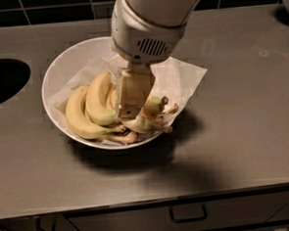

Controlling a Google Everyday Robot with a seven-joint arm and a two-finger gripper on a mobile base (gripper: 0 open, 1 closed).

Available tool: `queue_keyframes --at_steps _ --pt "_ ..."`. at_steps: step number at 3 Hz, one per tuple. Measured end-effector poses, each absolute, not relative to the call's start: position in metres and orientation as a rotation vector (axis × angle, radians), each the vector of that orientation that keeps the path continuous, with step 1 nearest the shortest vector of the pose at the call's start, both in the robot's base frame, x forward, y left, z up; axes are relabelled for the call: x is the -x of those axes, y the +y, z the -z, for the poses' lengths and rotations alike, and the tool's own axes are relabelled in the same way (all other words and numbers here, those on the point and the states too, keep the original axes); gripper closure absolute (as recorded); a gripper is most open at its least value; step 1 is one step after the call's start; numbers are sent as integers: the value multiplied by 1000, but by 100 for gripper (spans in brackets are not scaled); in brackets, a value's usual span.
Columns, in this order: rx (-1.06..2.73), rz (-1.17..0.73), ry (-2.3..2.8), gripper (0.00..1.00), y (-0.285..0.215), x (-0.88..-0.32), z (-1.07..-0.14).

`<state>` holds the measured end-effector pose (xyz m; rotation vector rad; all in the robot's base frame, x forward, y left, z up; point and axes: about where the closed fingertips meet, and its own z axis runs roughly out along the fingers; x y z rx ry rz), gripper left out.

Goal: Pick banana from white bowl

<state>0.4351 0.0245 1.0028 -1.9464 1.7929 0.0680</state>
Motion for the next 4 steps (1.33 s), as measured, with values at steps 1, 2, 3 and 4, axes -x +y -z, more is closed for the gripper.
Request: queue_keyframes --at_steps 1,2,3,4 --pt "1942 -96 1779 47 33 -438 -995" --pt "1945 -136 1767 49 40 -447 -980" --pt "1956 -173 1752 48 47 -457 -966" --pt "1963 -180 1751 45 49 -456 -962"
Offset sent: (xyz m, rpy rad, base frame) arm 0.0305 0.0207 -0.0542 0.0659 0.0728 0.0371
